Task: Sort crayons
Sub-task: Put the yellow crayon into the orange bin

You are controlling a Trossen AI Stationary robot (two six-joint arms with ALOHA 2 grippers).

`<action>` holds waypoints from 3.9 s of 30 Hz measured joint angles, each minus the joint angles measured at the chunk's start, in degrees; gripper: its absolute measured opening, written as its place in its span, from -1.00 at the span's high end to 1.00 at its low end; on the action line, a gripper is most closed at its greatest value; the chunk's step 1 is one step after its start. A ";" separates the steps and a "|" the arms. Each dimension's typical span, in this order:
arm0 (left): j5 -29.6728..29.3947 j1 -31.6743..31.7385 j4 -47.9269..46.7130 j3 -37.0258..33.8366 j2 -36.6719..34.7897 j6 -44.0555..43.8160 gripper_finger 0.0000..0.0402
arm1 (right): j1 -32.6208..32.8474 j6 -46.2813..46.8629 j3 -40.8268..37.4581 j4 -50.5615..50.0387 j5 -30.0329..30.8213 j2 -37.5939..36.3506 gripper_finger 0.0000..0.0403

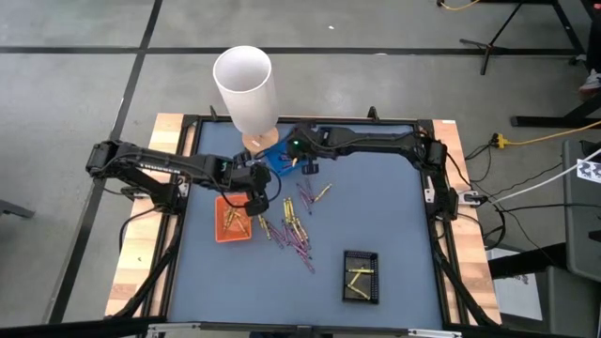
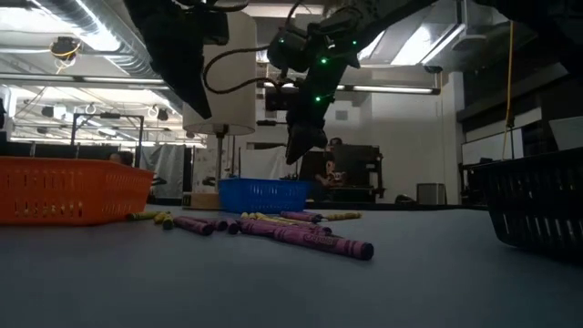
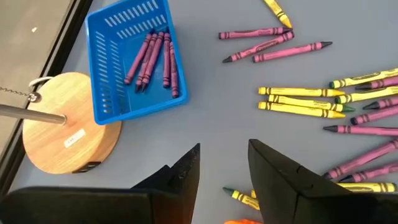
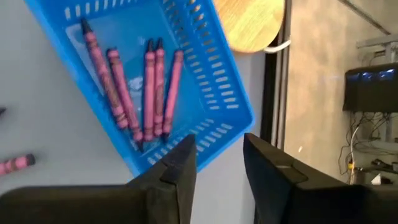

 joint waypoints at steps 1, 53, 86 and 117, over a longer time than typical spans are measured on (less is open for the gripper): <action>0.00 -0.21 0.13 0.00 0.00 0.00 0.40 | 0.08 0.49 0.00 -0.81 0.00 -0.13 0.34; 11.80 -3.68 53.73 -25.97 0.00 1.05 0.40 | 7.43 10.08 -22.34 -3.10 -20.77 -7.58 0.36; 11.78 -3.70 53.71 -25.97 0.00 0.92 0.40 | 7.30 10.76 -27.07 2.39 -18.46 -7.52 0.86; 11.43 -3.68 55.67 -25.97 -0.04 1.05 0.40 | 7.30 28.50 -14.74 5.13 -34.47 -7.30 0.87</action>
